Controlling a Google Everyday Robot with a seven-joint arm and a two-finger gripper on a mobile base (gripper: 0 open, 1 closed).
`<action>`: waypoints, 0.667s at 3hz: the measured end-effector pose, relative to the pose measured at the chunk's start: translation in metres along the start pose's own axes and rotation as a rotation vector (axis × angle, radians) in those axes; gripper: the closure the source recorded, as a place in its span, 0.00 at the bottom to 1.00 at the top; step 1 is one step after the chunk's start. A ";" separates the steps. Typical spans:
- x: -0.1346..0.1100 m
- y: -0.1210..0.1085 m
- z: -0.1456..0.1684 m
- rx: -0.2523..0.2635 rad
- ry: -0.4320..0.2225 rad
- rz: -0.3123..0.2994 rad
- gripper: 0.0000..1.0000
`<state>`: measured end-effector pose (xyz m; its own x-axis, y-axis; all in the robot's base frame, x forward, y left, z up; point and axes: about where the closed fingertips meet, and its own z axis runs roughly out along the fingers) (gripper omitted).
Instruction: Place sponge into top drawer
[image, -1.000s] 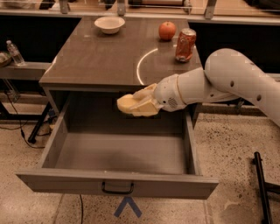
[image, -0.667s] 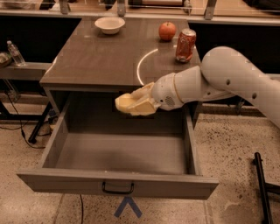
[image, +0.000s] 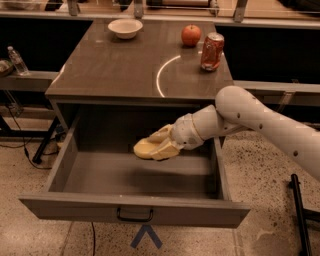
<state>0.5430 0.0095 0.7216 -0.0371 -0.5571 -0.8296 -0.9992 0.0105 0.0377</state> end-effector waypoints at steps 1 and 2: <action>0.032 0.005 0.014 -0.015 -0.008 -0.051 1.00; 0.055 0.009 0.023 0.016 -0.002 -0.098 1.00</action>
Offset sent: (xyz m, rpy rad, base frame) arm -0.0136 -0.0246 -0.0902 -0.0163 -0.1833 0.0153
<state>0.5319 -0.0024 0.6634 0.0610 -0.5542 -0.8301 -0.9981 -0.0309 -0.0528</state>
